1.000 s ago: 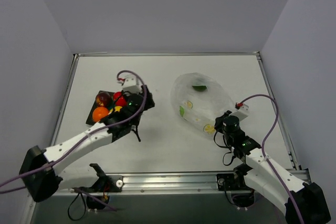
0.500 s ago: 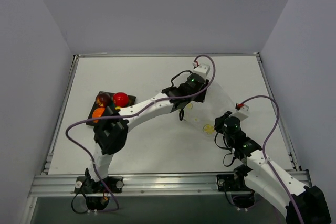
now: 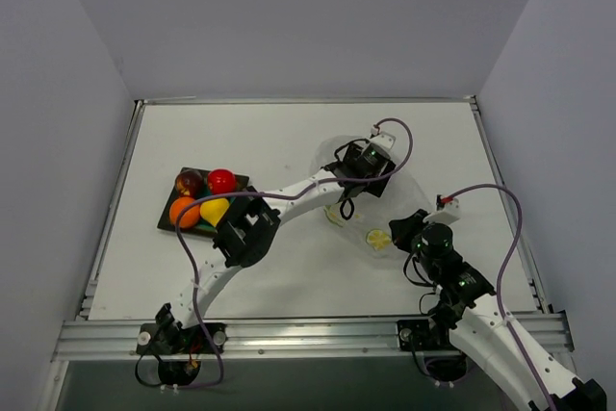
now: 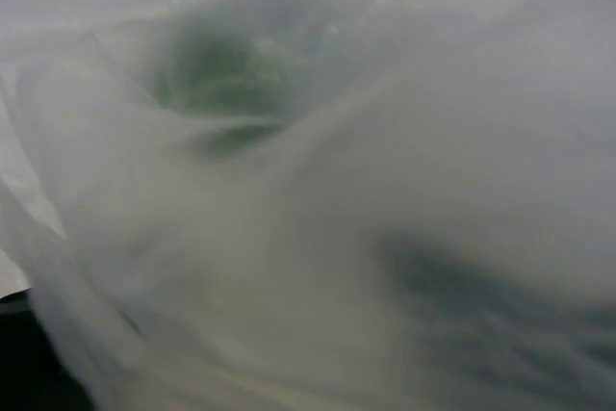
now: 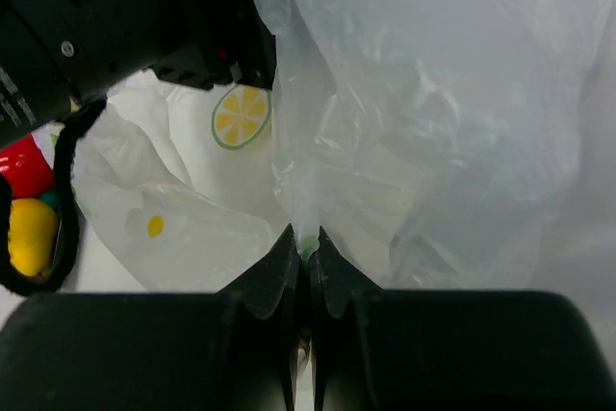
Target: Take the fake fruits out of the plastic bag
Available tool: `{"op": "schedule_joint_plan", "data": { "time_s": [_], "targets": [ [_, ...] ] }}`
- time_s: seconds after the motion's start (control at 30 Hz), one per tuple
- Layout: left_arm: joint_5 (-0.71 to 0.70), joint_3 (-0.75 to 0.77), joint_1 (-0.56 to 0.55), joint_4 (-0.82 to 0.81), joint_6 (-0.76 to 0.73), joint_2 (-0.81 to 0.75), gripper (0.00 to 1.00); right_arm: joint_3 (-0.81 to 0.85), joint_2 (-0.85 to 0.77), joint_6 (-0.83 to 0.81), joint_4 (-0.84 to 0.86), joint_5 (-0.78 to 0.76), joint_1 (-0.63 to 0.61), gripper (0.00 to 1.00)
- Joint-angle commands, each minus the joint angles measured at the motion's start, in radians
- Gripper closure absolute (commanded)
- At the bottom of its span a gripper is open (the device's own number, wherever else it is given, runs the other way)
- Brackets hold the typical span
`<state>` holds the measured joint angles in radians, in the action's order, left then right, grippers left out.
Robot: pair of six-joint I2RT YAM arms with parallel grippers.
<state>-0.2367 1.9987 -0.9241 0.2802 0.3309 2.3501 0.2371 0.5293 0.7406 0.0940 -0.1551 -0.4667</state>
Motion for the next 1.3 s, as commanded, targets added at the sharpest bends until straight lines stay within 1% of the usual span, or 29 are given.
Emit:
{"op": "schedule_joint_plan", "data": {
  "time_s": [0.0,0.03,0.07,0.13,0.17,0.23,0.33,0.37,0.4,0.47,0.5,0.53,0.67,0.7,0.73,0.8,0.83,0.87,0.9,0.93,0.97,1.03,1.07,1.17,1.2,1.27],
  "targets": [
    [-0.027,0.136,0.016,-0.053,-0.064,0.0,0.22,0.004,-0.014,0.022,-0.042,0.048,-0.012,1.0],
    [-0.023,0.185,0.027,-0.043,-0.069,0.015,0.19,0.007,-0.012,0.02,-0.043,0.048,-0.012,1.0],
    [-0.013,0.204,0.033,-0.035,-0.072,0.043,0.12,0.008,-0.005,0.02,-0.042,0.051,-0.012,1.0],
    [-0.001,0.241,0.047,-0.027,-0.084,0.072,0.06,0.008,0.006,0.017,-0.037,0.054,-0.015,1.0],
    [0.0,0.286,0.05,-0.023,-0.09,0.102,0.02,0.008,0.021,0.013,-0.027,0.066,-0.016,1.0],
    [0.037,0.331,0.056,-0.021,-0.11,0.133,0.06,0.011,0.043,0.009,-0.022,0.072,-0.018,1.0],
    [0.057,0.446,0.065,-0.006,-0.134,0.207,0.06,0.014,0.069,0.002,-0.01,0.075,-0.027,1.0],
    [0.062,0.527,0.071,0.022,-0.139,0.257,0.06,0.014,0.072,0.0,-0.007,0.074,-0.03,1.0],
    [0.069,0.569,0.076,0.036,-0.141,0.285,0.06,0.016,0.074,0.0,-0.008,0.074,-0.03,1.0],
    [0.109,0.638,0.086,0.062,-0.139,0.349,0.06,0.015,0.069,0.0,-0.008,0.074,-0.033,1.0],
    [0.12,0.673,0.09,0.073,-0.135,0.362,0.03,0.013,0.066,0.002,-0.008,0.072,-0.036,1.0],
    [0.125,0.672,0.09,0.071,-0.13,0.368,0.03,0.011,0.064,0.003,-0.007,0.069,-0.035,1.0],
    [0.142,0.629,0.09,0.018,-0.13,0.37,0.03,0.018,0.075,0.002,-0.007,0.066,-0.038,1.0],
    [0.146,0.627,0.09,0.013,-0.13,0.371,0.01,0.018,0.077,0.002,-0.007,0.066,-0.038,1.0],
    [0.146,0.626,0.088,0.01,-0.125,0.37,0.06,0.016,0.077,0.002,-0.008,0.066,-0.038,1.0],
    [0.145,0.62,0.088,0.004,-0.121,0.362,0.1,0.014,0.072,0.005,-0.008,0.065,-0.038,1.0],
    [0.143,0.592,0.088,-0.002,-0.118,0.341,0.21,0.014,0.071,0.003,-0.008,0.063,-0.039,1.0],
    [0.143,0.565,0.088,-0.028,-0.113,0.322,0.26,0.014,0.069,0.005,-0.007,0.054,-0.039,1.0],
    [0.148,0.53,0.087,-0.051,-0.11,0.299,0.3,0.014,0.07,0.005,-0.007,0.052,-0.039,1.0],
    [0.151,0.443,0.084,-0.079,-0.107,0.241,0.32,0.014,0.077,0.006,-0.007,0.049,-0.038,1.0],
    [0.155,0.398,0.082,-0.134,-0.108,0.213,0.38,0.014,0.081,0.008,-0.005,0.046,-0.039,1.0],
    [0.189,0.326,0.074,-0.173,-0.107,0.126,0.4,0.013,0.087,0.009,-0.004,0.037,-0.038,1.0],
    [0.206,0.26,0.071,-0.2,-0.104,0.1,0.41,0.013,0.09,0.013,-0.002,0.028,-0.039,1.0],
    [0.27,0.158,0.062,-0.254,-0.087,-0.014,0.45,0.011,0.11,0.014,0.019,-0.006,-0.039,1.0],
    [0.283,0.081,0.061,-0.263,-0.082,-0.044,0.47,0.011,0.119,0.014,0.027,-0.012,-0.039,1.0],
    [0.307,0.005,0.057,-0.335,-0.063,-0.13,0.48,0.01,0.152,0.014,0.05,-0.023,-0.039,1.0]
  ]
}}
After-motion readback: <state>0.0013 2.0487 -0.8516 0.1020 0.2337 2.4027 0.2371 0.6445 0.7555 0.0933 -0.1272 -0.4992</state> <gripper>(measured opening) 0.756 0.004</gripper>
